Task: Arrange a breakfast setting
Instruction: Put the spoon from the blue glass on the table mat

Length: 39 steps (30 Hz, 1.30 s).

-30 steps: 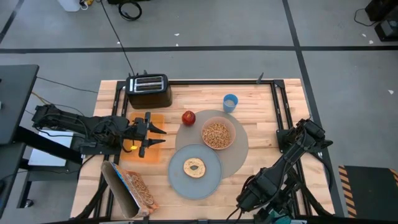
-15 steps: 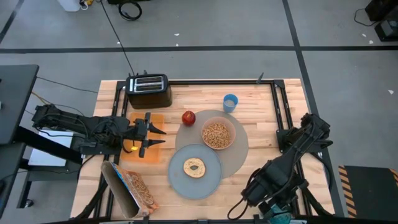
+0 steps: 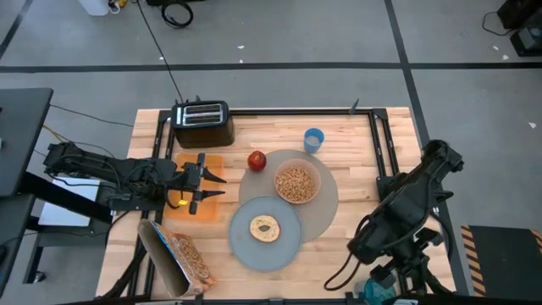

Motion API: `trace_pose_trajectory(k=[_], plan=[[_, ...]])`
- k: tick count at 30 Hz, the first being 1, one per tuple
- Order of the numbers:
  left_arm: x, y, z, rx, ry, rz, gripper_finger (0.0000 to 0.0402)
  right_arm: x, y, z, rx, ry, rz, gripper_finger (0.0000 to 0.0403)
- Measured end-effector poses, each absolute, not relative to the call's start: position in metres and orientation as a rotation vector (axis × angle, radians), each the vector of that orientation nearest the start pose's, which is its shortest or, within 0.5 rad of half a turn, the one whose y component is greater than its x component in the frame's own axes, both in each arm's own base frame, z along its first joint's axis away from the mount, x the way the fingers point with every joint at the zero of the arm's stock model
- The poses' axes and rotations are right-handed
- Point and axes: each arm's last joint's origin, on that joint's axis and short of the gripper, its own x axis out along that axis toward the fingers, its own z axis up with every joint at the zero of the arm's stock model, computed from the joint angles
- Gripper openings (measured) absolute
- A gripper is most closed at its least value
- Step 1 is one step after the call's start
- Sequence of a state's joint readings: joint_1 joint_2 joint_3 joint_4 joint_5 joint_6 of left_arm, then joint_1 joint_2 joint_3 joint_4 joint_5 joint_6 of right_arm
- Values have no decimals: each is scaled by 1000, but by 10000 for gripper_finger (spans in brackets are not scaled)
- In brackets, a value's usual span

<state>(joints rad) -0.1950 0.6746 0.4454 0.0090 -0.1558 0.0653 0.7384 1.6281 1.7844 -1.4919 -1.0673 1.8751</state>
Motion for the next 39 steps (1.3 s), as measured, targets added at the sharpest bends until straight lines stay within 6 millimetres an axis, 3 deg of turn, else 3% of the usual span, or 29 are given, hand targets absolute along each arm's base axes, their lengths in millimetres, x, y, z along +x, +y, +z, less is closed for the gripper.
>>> trace_pose_trajectory(k=[9, 13, 15, 21, 30, 35, 39], plan=[[158, -27, 250, 109, 213, -60, 155, 161, 176, 428, 1449, 2233, -404, 15], [160, -30, 251, 87, 194, -160, 155, 150, 161, 429, 1431, 2116, -510, 12], [164, -32, 252, 70, 181, -191, 155, 152, 158, 424, 1365, 2040, -478, 12], [188, -39, 242, 50, 177, -253, 155, 187, 143, 386, 1053, 1735, -351, 12], [225, -49, 217, 41, 169, -343, 155, 239, 97, 308, 359, 1773, 5, 12], [231, -50, 209, 19, 200, -343, 155, 247, 64, 280, -85, 1786, 151, 12], [231, -50, 209, -11, 200, -340, 155, 253, 41, 255, -253, 1697, 297, 12]])
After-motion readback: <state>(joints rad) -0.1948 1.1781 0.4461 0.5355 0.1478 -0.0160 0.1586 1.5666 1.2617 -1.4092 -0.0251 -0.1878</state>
